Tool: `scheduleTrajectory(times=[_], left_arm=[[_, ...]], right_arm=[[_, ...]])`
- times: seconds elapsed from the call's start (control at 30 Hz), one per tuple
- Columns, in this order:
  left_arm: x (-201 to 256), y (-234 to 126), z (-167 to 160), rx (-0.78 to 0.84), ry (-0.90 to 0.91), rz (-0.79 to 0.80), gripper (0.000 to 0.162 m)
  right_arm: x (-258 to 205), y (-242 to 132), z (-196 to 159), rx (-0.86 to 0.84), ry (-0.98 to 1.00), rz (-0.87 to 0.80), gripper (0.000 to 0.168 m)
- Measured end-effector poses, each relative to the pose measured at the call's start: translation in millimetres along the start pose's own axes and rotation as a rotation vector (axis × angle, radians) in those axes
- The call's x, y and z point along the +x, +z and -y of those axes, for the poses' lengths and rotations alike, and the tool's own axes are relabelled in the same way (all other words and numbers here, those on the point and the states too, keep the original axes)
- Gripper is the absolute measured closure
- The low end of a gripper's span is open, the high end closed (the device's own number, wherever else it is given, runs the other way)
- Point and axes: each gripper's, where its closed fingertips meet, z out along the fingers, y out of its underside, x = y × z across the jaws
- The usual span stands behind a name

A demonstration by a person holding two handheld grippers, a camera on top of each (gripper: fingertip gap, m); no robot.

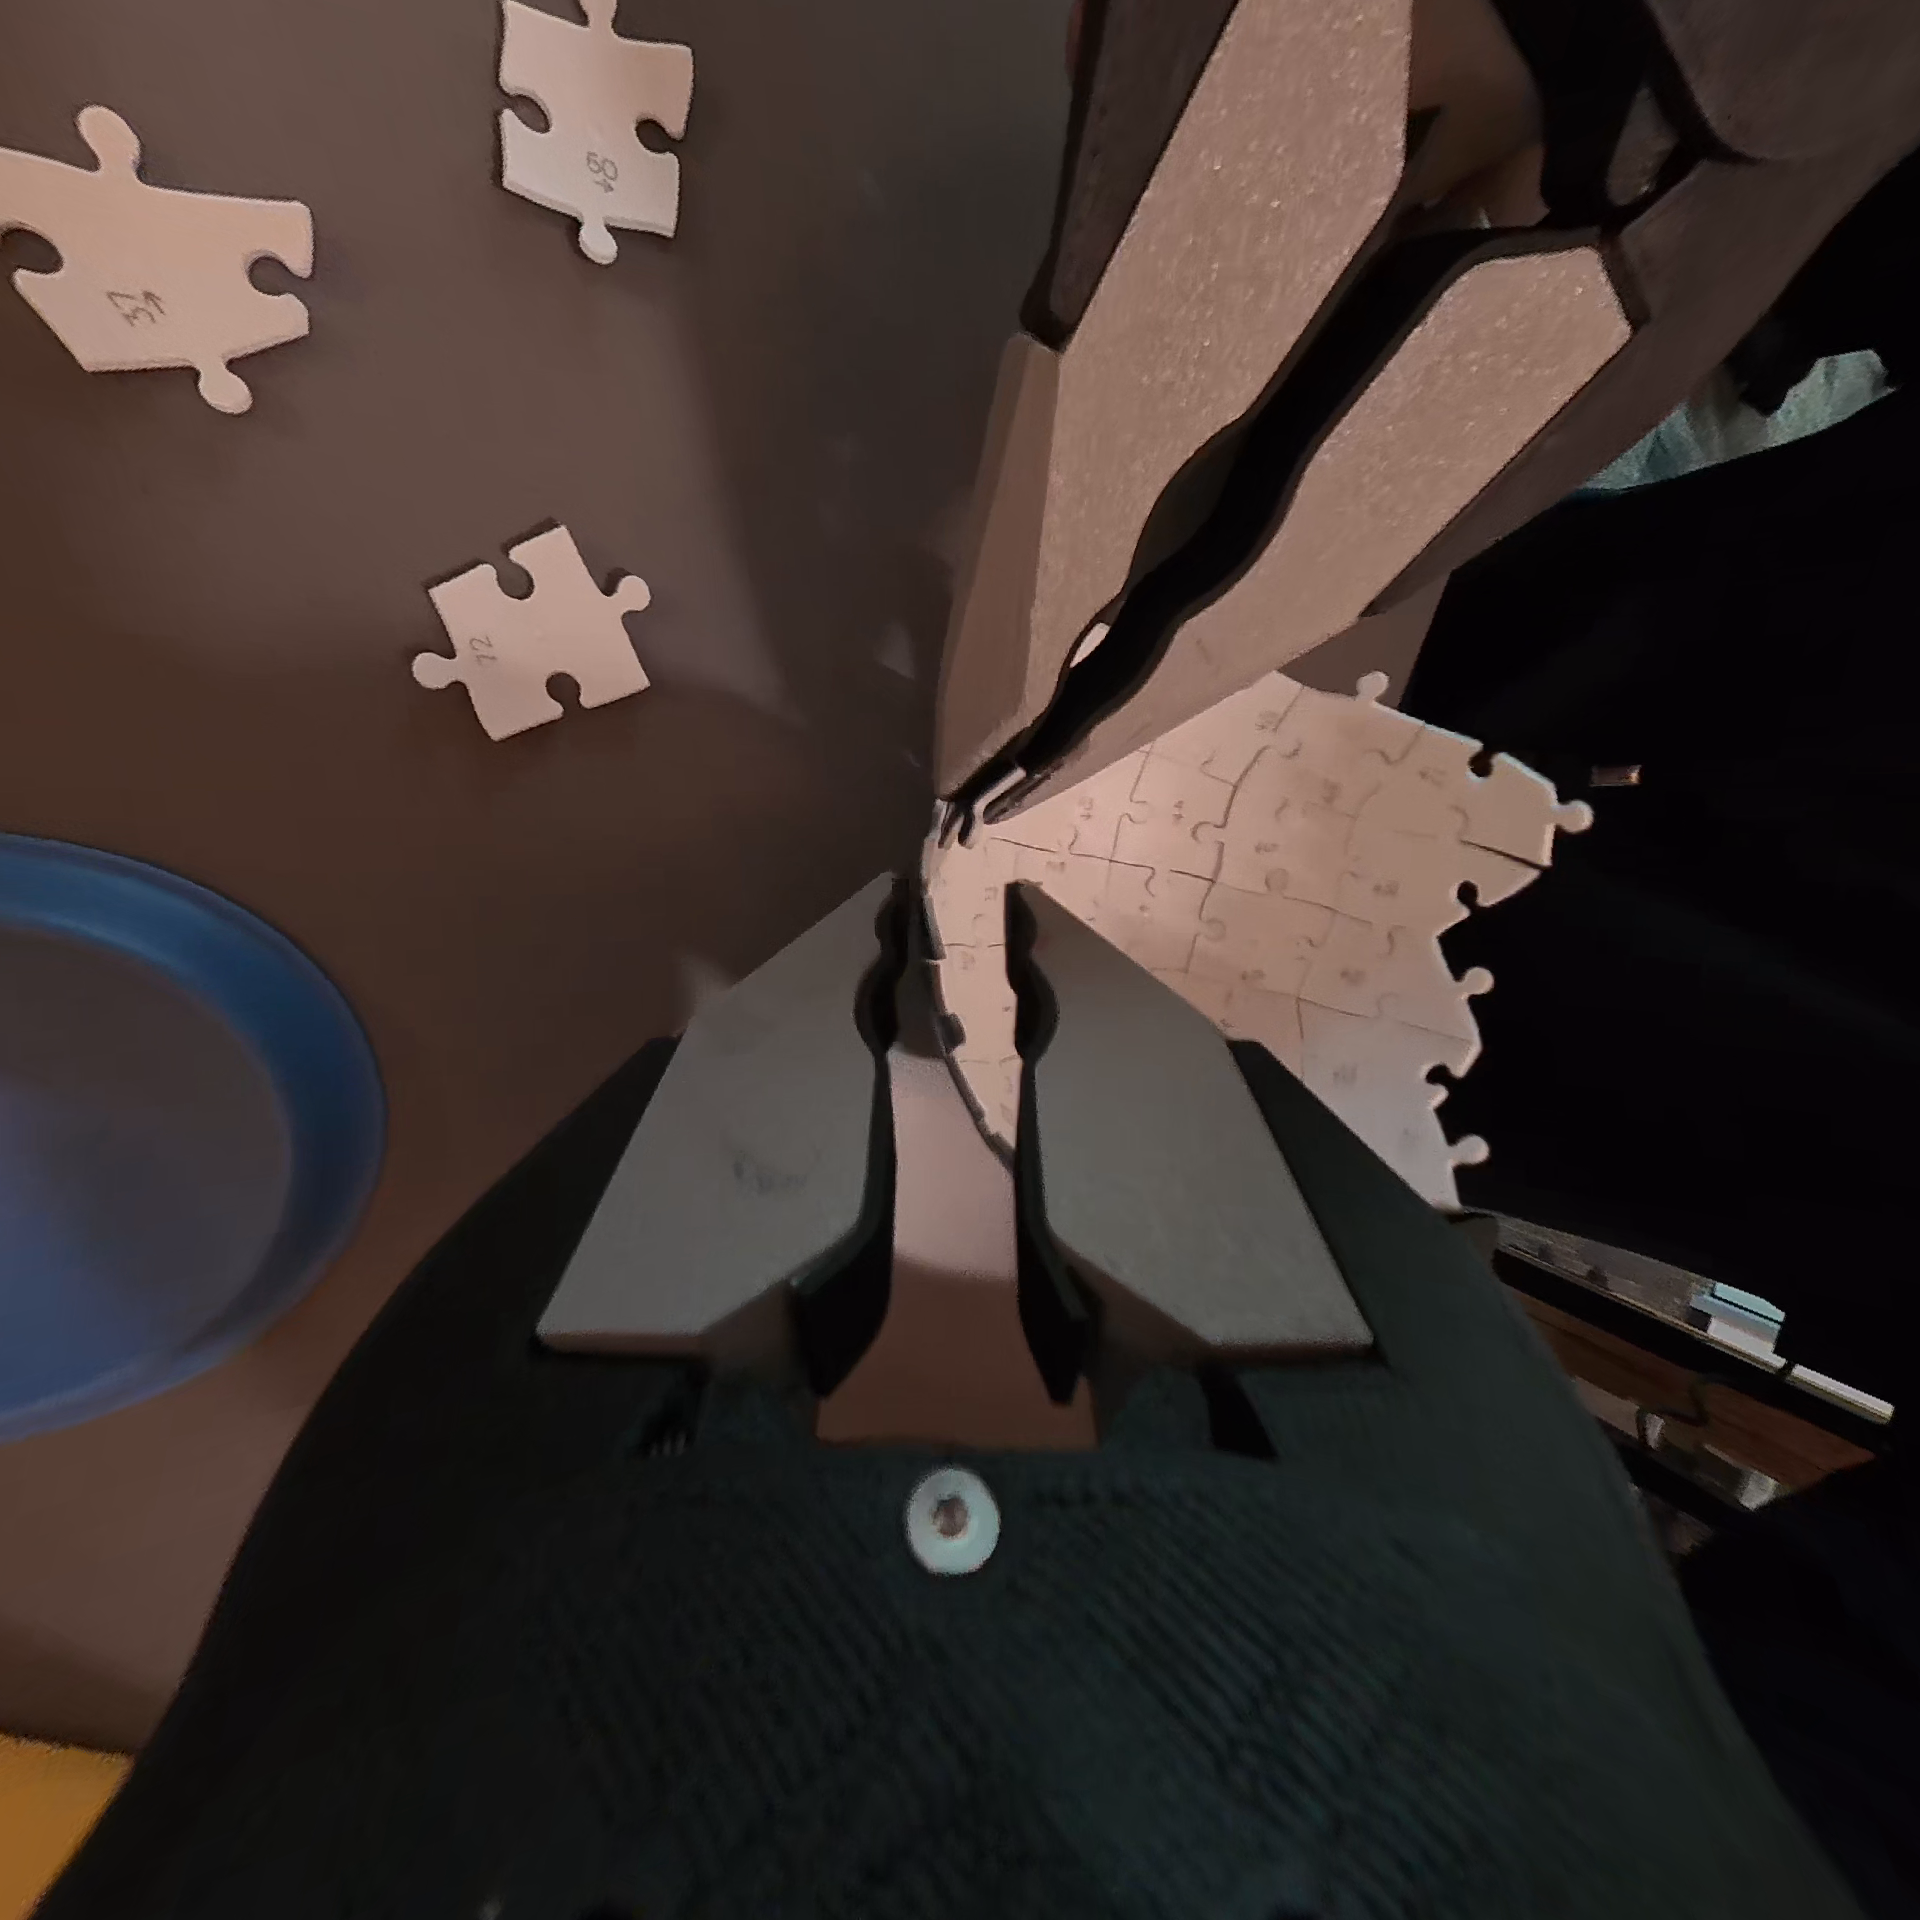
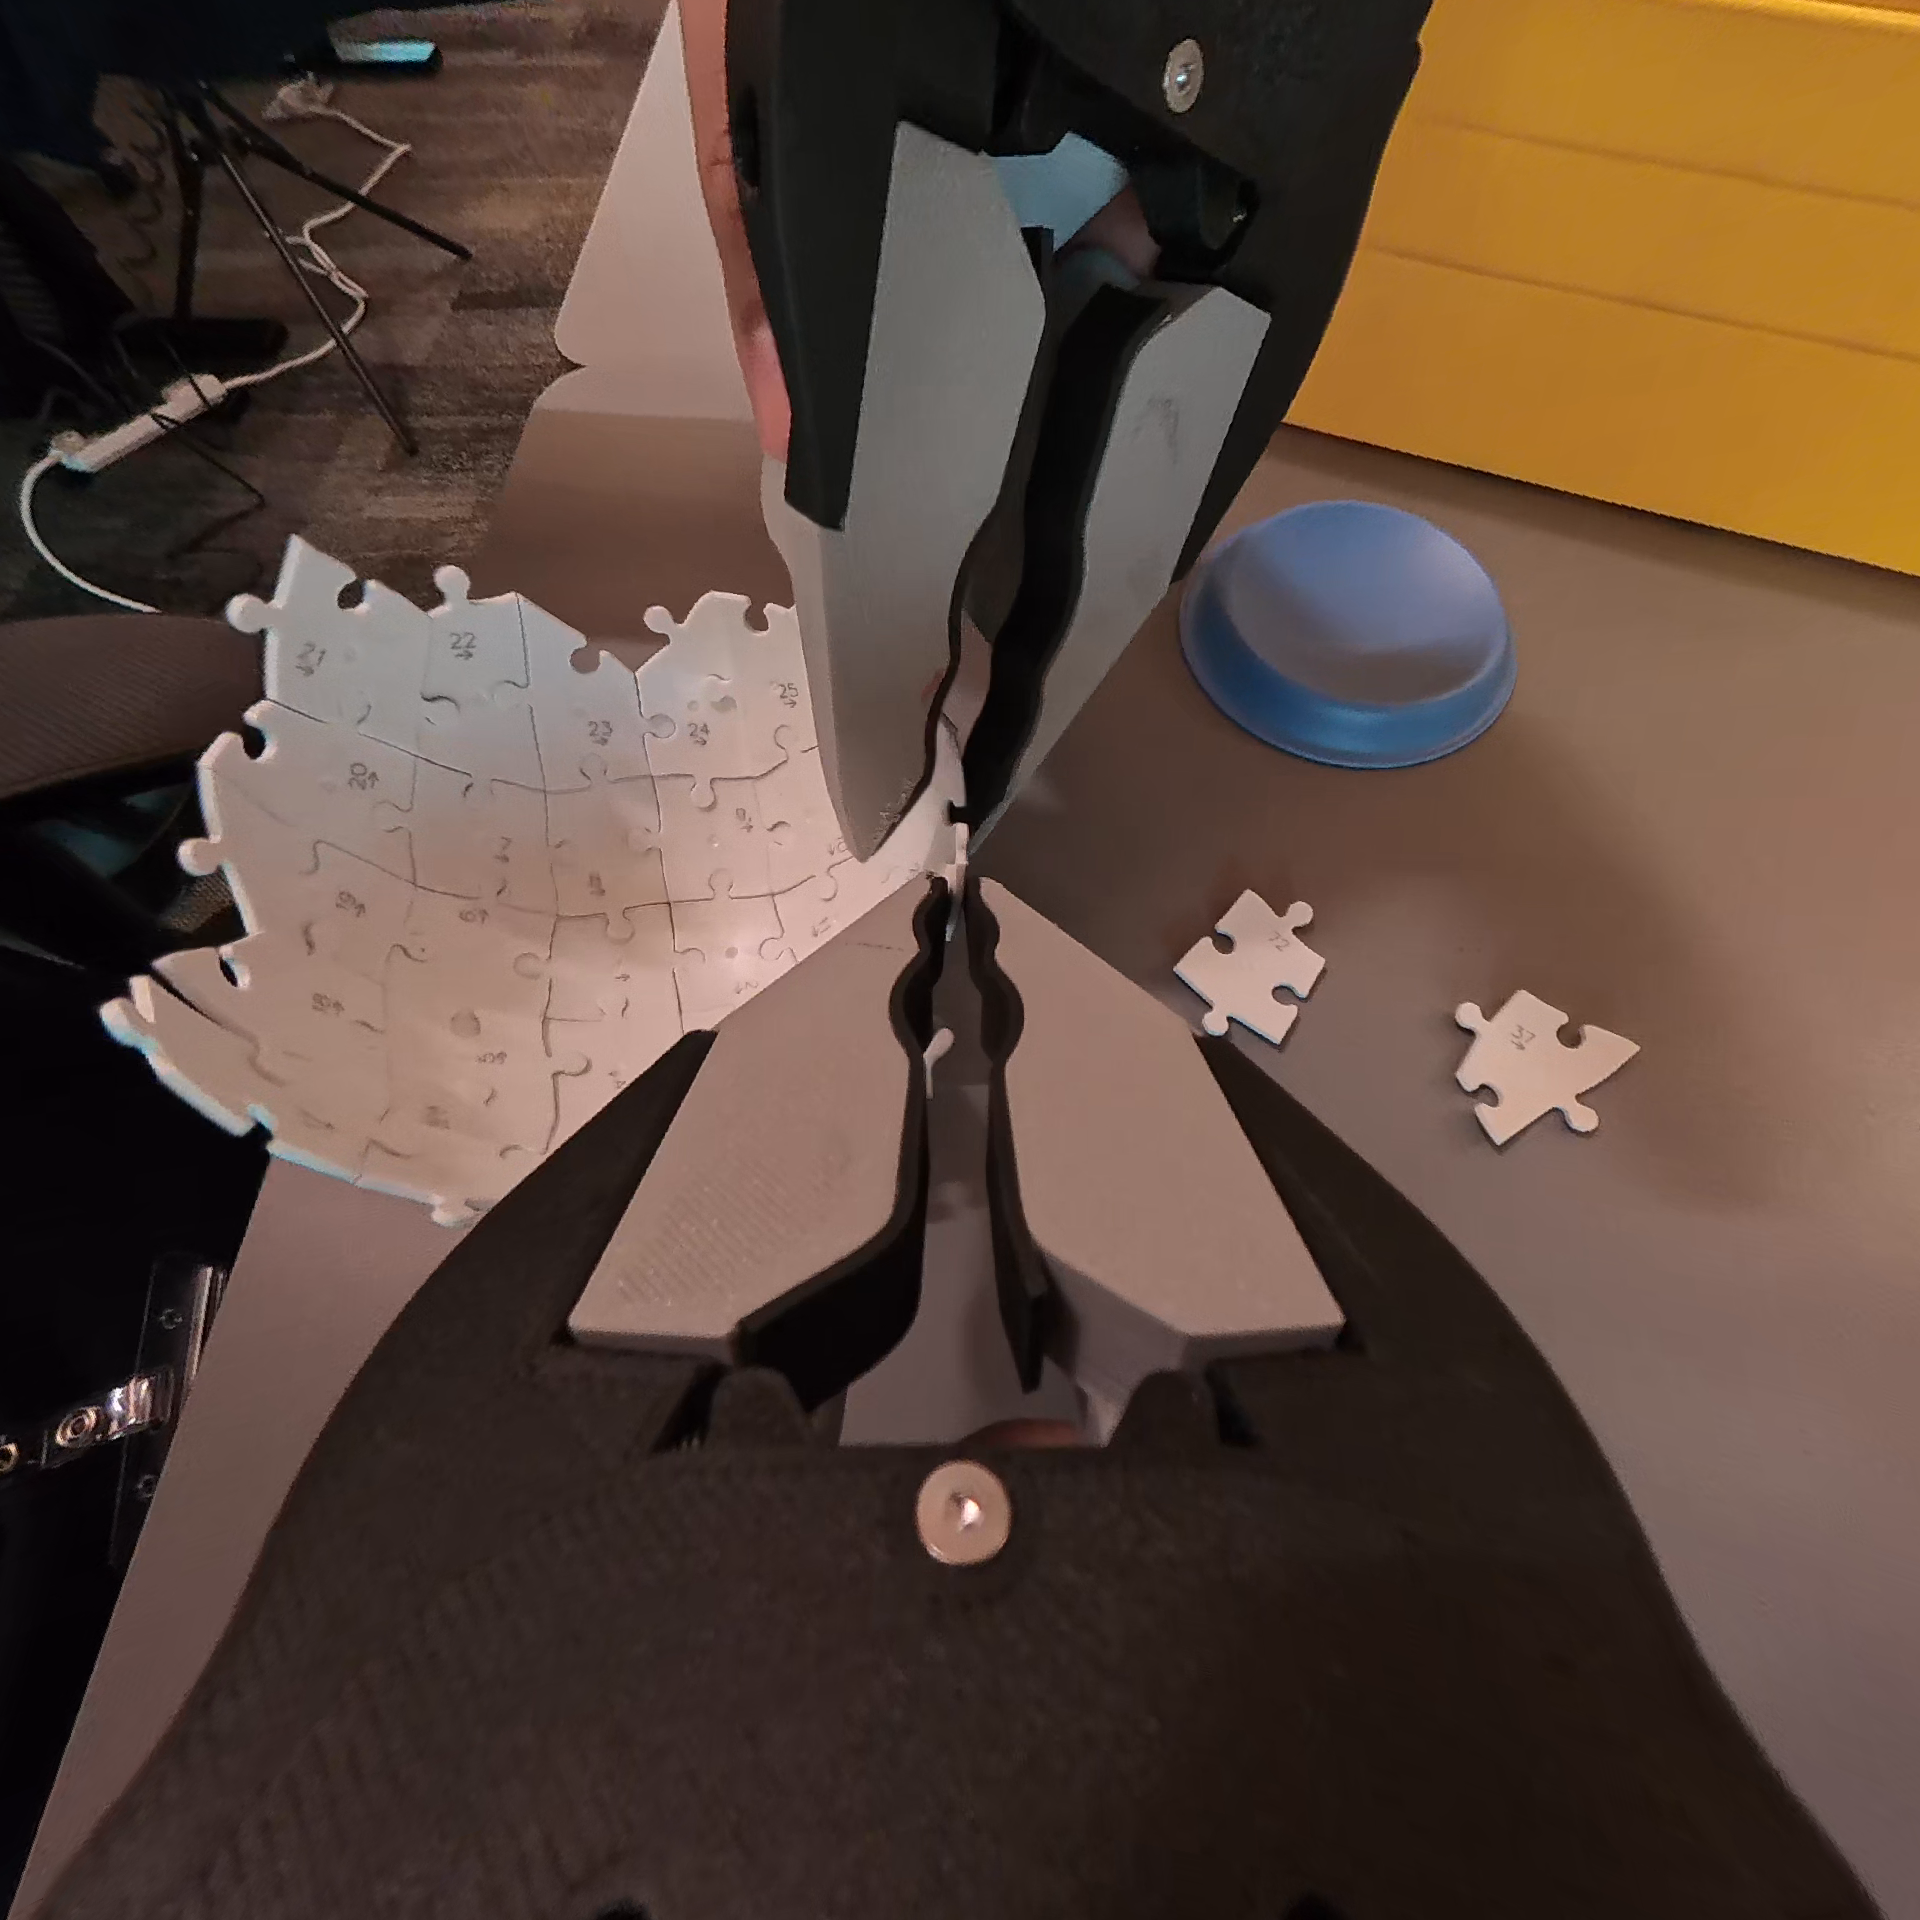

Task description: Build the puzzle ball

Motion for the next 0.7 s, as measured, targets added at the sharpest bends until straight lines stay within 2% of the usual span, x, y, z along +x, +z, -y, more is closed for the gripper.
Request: scheduleTrajectory(times=[0.1, 0.53, 0.7], left_arm=[[0.9, 0.1, 3.7, -0.006, -0.008, -0.042, 0.145], [-3.6, 4.2, 13.1, -0.029, 0.029, -0.048, 0.144], [-1.4, 10.8, 7.0, -0.082, 0.050, -0.067, 0.146]], right_arm=[[0.2, 0.6, -1.1, -0.006, -0.001, 0.000, 0.168], [1.5, -0.6, -3.8, -0.011, 0.003, 0.002, 0.168], [1.7, -0.9, -4.4, -0.011, 0.005, 0.003, 0.168]])
